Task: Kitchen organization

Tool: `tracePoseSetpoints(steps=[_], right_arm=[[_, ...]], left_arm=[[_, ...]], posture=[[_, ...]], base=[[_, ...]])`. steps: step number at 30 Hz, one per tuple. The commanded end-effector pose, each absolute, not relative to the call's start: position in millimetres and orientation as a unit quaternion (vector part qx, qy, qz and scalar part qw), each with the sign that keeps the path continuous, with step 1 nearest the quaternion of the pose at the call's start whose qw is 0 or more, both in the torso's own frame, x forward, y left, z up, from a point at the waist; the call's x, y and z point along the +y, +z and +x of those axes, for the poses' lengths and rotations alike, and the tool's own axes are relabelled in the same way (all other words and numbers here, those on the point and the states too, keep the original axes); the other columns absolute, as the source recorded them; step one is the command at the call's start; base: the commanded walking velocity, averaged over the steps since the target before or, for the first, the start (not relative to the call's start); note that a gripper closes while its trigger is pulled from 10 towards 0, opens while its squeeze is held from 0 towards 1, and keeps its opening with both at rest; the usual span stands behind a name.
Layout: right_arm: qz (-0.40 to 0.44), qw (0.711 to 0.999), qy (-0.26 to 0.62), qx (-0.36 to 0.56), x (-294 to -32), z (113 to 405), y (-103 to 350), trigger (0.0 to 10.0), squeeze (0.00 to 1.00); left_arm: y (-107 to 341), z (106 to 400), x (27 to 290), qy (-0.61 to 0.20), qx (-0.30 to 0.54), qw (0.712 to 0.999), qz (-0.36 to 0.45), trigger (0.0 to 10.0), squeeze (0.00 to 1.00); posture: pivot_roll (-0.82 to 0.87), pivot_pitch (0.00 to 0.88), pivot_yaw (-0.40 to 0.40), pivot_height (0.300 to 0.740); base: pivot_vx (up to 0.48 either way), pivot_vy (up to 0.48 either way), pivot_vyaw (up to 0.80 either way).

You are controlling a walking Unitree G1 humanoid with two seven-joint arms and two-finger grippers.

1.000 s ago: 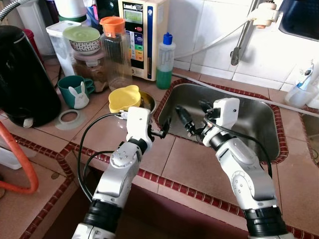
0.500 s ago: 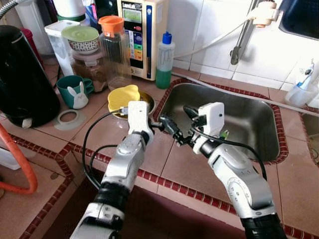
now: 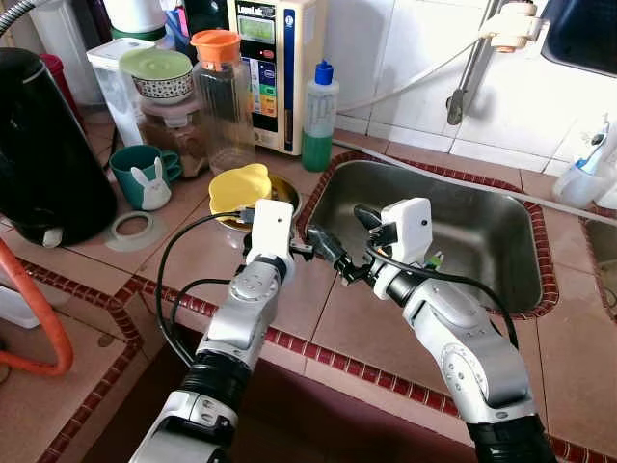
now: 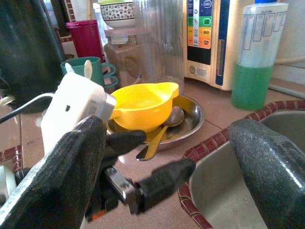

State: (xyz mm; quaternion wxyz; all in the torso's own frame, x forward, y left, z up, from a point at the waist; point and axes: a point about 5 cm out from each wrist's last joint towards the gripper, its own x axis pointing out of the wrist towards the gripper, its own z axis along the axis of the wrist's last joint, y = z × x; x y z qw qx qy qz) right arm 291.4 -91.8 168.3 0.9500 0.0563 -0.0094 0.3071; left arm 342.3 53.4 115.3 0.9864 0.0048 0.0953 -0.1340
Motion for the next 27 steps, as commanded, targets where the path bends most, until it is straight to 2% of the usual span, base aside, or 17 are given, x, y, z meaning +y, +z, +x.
tracePoseSetpoints(steps=[1, 4, 12, 13, 14, 16, 17, 18, 20, 27], right_arm=[[0.051, 0.949, 0.311, -0.021, -90, 290, 176, 10.0, 0.00], [0.050, 0.950, 0.309, -0.020, -91, 290, 176, 10.0, 0.00], [0.051, 0.951, 0.304, -0.019, -91, 291, 176, 10.0, 0.00], [0.051, 0.951, 0.304, -0.019, -91, 291, 176, 10.0, 0.00], [0.050, 0.951, 0.303, -0.018, -91, 291, 176, 10.0, 0.00], [0.050, 0.952, 0.300, -0.018, -92, 292, 176, 10.0, 0.00], [0.050, 0.953, 0.299, -0.018, -92, 292, 176, 10.0, 0.00], [0.050, 0.953, 0.299, -0.018, -92, 292, 176, 10.0, 0.00], [0.050, 0.953, 0.299, -0.018, -93, 292, 176, 10.0, 0.00], [0.050, 0.954, 0.297, -0.019, -93, 292, 176, 10.0, 0.00]], left_arm=[[111, 341, 51, -0.139, 0.107, 0.984, 0.018, 10.0, 0.00], [110, 341, 50, -0.153, 0.095, 0.982, 0.062, 10.0, 0.00], [103, 341, 55, -0.153, 0.103, 0.980, 0.078, 10.0, 0.00], [102, 341, 55, -0.153, 0.103, 0.980, 0.078, 9.4, 0.00], [102, 341, 56, -0.153, 0.103, 0.980, 0.079, 9.4, 0.00], [103, 341, 58, -0.150, 0.095, 0.980, 0.091, 7.7, 0.00], [104, 341, 59, -0.149, 0.087, 0.980, 0.102, 8.0, 0.00], [104, 341, 59, -0.150, 0.083, 0.979, 0.108, 9.1, 0.00], [108, 342, 60, -0.148, 0.064, 0.978, 0.134, 10.0, 0.00], [114, 343, 58, -0.156, 0.024, 0.971, 0.179, 10.0, 0.00]], posture=[[0.05, 0.000, -0.012, 0.740], [0.04, 0.000, -0.011, 0.740], [0.04, 0.000, -0.010, 0.740], [0.04, 0.000, -0.010, 0.740], [0.04, 0.000, -0.010, 0.740], [0.04, 0.000, -0.011, 0.740], [0.04, 0.000, -0.012, 0.740], [0.04, 0.000, -0.012, 0.740], [0.04, 0.000, -0.012, 0.740], [0.04, 0.000, -0.012, 0.740]], base=[[0.000, 0.000, 0.00], [0.000, 0.000, 0.00], [0.000, 0.000, 0.00], [0.000, 0.000, 0.00], [0.000, 0.000, 0.00], [0.000, 0.000, 0.00], [0.000, 0.000, 0.00], [0.000, 0.000, 0.00], [0.000, 0.000, 0.00], [0.000, 0.000, 0.00]])
